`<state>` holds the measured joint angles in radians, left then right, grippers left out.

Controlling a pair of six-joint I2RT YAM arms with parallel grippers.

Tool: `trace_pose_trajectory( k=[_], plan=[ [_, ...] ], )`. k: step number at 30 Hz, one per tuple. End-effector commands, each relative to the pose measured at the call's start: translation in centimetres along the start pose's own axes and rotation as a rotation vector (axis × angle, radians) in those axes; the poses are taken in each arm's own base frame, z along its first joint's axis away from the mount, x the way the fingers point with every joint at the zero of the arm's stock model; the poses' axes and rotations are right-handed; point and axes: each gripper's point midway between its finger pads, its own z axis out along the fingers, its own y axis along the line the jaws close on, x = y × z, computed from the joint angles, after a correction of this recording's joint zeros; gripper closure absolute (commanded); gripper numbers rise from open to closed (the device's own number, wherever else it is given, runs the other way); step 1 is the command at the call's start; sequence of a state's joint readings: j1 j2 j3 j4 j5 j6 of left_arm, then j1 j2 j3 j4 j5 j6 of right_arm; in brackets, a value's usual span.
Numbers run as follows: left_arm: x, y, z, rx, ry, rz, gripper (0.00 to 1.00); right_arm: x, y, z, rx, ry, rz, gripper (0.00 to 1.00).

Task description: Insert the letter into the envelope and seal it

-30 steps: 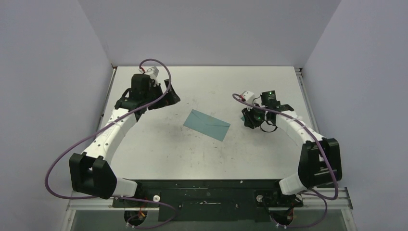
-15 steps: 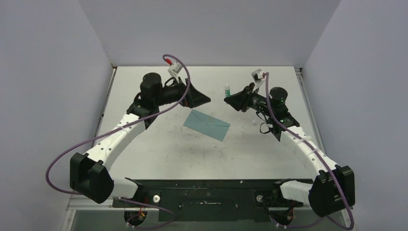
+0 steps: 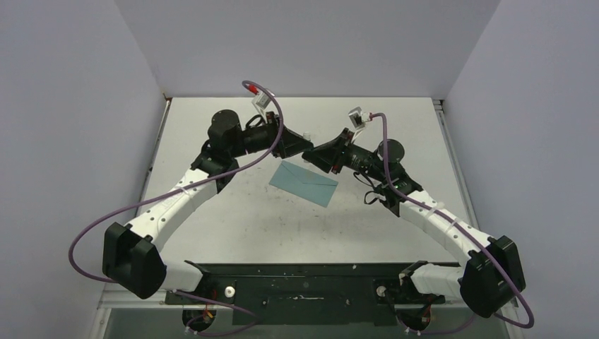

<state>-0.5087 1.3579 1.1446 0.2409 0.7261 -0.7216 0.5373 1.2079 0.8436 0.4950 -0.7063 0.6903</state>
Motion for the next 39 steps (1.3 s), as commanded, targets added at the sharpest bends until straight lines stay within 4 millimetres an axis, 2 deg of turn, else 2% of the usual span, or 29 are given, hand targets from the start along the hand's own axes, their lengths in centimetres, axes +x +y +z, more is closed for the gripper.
trace_pose_trajectory(
  k=[1,10,11,14,16,17,21,23,26,33,39],
  plan=[
    [-0.6,-1.5,-0.5,0.054,-0.035,0.035,0.58,-1.8,1.1,0.3,-0.027,-0.089,-0.026,0.95],
    [0.2,-1.2,0.1,0.085,-0.002,-0.019,0.77,-1.8,2.0,0.5,-0.066,-0.088,-0.035,0.95],
    [0.2,-1.3,0.1,0.096,-0.002,-0.021,0.80,-1.7,2.0,0.5,-0.068,-0.084,-0.031,0.95],
    [0.2,-1.7,0.2,0.123,0.003,-0.033,1.00,-1.8,2.3,0.5,-0.077,-0.083,-0.021,0.95],
    [0.1,-2.2,0.1,0.143,-0.002,-0.033,1.00,-2.0,2.4,0.5,-0.076,-0.088,-0.006,0.94],
    [0.0,-2.5,0.0,0.156,-0.009,-0.031,1.00,-2.1,2.4,0.5,-0.071,-0.088,0.004,0.89],
    [-1.1,-3.2,-0.2,0.161,-0.055,-0.057,1.00,-1.9,1.3,0.2,0.006,-0.100,0.049,0.39],
    [-1.8,-3.4,-0.2,0.150,-0.082,-0.077,1.00,-2.0,1.3,-0.2,0.010,-0.128,0.052,0.29],
    [-2.7,-3.8,-0.3,0.161,-0.125,-0.101,1.00,-2.4,2.0,-0.9,-0.019,-0.195,0.097,0.30],
    [-2.9,-3.5,-0.3,0.181,-0.143,-0.160,1.00,-2.9,3.3,-1.9,-0.104,-0.298,0.191,0.44],
    [-2.7,-3.2,-0.3,0.170,-0.142,-0.167,1.00,-3.3,3.5,-1.6,-0.126,-0.312,0.207,0.43]
  ],
)
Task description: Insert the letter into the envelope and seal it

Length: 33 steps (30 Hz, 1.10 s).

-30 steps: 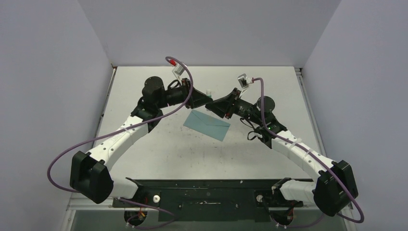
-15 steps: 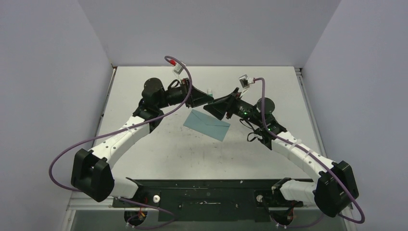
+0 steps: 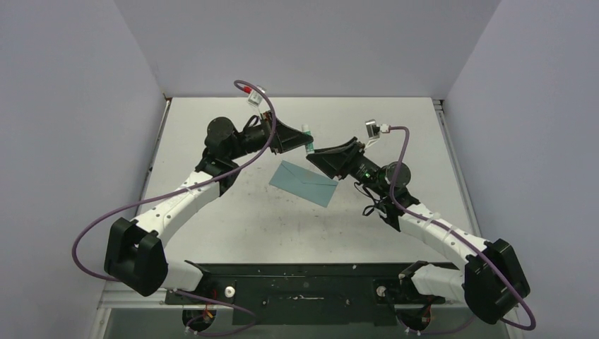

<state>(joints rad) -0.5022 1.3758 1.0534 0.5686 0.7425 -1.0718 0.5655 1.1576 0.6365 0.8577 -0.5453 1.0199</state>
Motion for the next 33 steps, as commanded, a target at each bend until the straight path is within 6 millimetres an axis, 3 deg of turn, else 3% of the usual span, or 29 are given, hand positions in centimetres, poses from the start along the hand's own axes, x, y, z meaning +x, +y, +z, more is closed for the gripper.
trace_pose_trajectory(
  k=[1,4,8,13,17,22,28,33],
  plan=[
    [-1.2,-1.3,-0.1,0.040,-0.045,0.036,1.00,-2.0,2.7,0.5,-0.106,-0.083,-0.009,0.43],
    [-1.2,-1.2,-0.1,0.037,-0.049,0.035,1.00,-2.0,2.8,0.8,-0.118,-0.075,0.006,0.53],
    [-1.3,-1.2,-0.1,0.035,-0.052,0.034,1.00,-1.4,2.3,1.4,-0.109,-0.038,0.021,0.77],
    [-1.5,-1.3,-0.2,0.034,-0.056,0.034,1.00,-1.2,2.0,2.0,-0.100,-0.013,0.007,0.94],
    [-1.2,-1.3,-0.2,0.042,-0.038,0.028,1.00,-1.2,1.8,2.3,-0.094,0.004,-0.008,0.95],
    [-0.7,-1.1,-0.2,0.046,-0.014,0.018,0.82,-1.2,2.0,2.7,-0.106,0.018,-0.012,0.95],
    [-0.4,-0.9,-0.2,0.048,-0.006,0.017,0.76,-1.2,2.1,2.8,-0.112,0.027,-0.013,0.95],
    [-0.3,-0.8,-0.2,0.047,-0.005,0.015,0.65,-1.1,1.8,2.9,-0.099,0.033,-0.007,0.95]
  ],
)
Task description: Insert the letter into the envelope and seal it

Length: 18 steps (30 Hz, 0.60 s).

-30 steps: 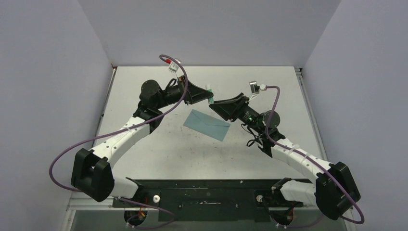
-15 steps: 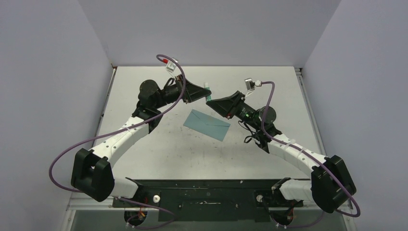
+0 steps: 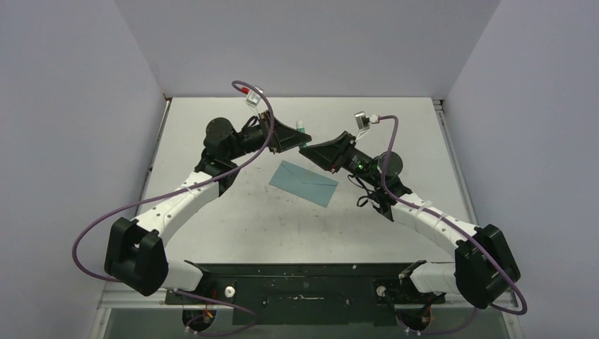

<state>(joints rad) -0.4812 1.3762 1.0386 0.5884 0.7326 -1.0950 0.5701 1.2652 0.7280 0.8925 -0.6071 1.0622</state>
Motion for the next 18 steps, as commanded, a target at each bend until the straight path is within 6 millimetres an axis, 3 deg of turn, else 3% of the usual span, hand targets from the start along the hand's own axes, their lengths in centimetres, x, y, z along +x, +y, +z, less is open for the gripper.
trace_pose_trajectory(
  k=[1,3,8,10,14,18],
  plan=[
    [0.4,-1.4,0.1,0.062,0.023,0.031,0.64,-1.1,1.4,0.7,-0.044,-0.010,-0.043,0.95],
    [0.5,-1.4,0.1,0.062,0.023,0.031,0.64,-1.2,1.2,0.7,-0.034,-0.013,-0.039,0.95],
    [0.6,-1.3,-0.1,0.057,0.019,0.030,0.81,-1.5,0.8,0.4,-0.009,-0.029,-0.039,0.95],
    [0.6,-1.3,-0.1,0.056,0.018,0.028,0.99,-1.5,0.7,0.3,0.001,-0.028,-0.042,0.95],
    [0.0,-1.5,-0.1,0.046,-0.012,0.023,1.00,-0.9,0.9,1.2,0.015,0.038,-0.099,0.95],
    [-1.0,-0.8,0.2,-0.033,-0.038,-0.012,1.00,2.3,-2.5,2.7,0.255,0.268,-0.352,0.95]
  ],
)
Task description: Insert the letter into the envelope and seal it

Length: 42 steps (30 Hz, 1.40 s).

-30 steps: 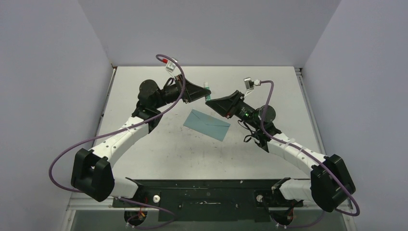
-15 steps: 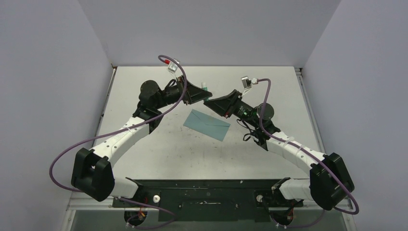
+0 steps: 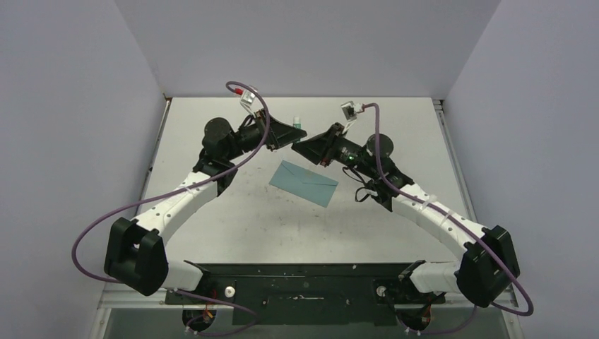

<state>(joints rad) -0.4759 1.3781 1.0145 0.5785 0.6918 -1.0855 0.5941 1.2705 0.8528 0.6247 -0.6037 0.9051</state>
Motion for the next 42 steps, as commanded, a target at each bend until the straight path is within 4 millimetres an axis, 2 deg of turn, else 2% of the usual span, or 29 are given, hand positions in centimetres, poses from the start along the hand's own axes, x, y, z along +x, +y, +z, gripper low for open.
trace_pose_trajectory(
  k=[1,6,9,13,17,19,20,21,25,27,29,35,39,42],
  plan=[
    [-1.2,-2.3,0.3,-0.010,-0.017,-0.002,1.00,2.6,-1.7,2.0,0.217,0.219,-0.322,0.95],
    [-3.7,-1.6,0.3,-0.145,-0.077,-0.017,1.00,2.8,-4.6,2.1,0.465,0.266,-0.503,0.95],
    [-4.5,-1.1,0.1,-0.197,-0.099,-0.046,1.00,1.8,-6.5,1.5,0.641,0.243,-0.590,0.95],
    [-5.0,-0.2,-0.1,-0.246,-0.115,-0.075,1.00,1.0,-7.5,0.8,0.780,0.222,-0.659,0.95],
    [-5.4,0.6,-0.6,-0.274,-0.129,-0.087,1.00,0.2,-7.4,-0.1,0.813,0.164,-0.624,0.95],
    [-5.6,0.9,-0.9,-0.278,-0.131,-0.090,1.00,-0.2,-6.5,-0.4,0.758,0.128,-0.589,0.94],
    [-5.6,1.1,-1.0,-0.282,-0.130,-0.093,1.00,-0.3,-5.8,-0.4,0.717,0.107,-0.563,0.88],
    [-5.6,1.2,-1.0,-0.282,-0.131,-0.092,1.00,-0.5,-5.3,-0.5,0.682,0.083,-0.531,0.80],
    [-5.6,1.5,-1.2,-0.281,-0.126,-0.093,1.00,-2.0,-2.6,-0.6,0.509,-0.024,-0.328,0.32],
    [-5.6,1.4,-1.3,-0.271,-0.126,-0.093,1.00,-2.2,-1.6,-0.8,0.423,-0.083,-0.192,0.20],
    [-5.6,1.1,-1.2,-0.256,-0.128,-0.094,1.00,-2.7,-0.2,-1.0,0.342,-0.159,-0.069,0.16],
    [-5.7,0.2,-1.1,-0.217,-0.130,-0.098,1.00,-3.6,3.6,-0.4,0.098,-0.286,0.201,0.15],
    [-5.7,-0.3,-1.1,-0.198,-0.128,-0.100,1.00,-3.9,4.2,0.4,0.032,-0.313,0.301,0.17],
    [-5.7,-0.4,-1.2,-0.195,-0.128,-0.101,1.00,-4.2,3.9,0.8,0.007,-0.344,0.337,0.26]
  ],
)
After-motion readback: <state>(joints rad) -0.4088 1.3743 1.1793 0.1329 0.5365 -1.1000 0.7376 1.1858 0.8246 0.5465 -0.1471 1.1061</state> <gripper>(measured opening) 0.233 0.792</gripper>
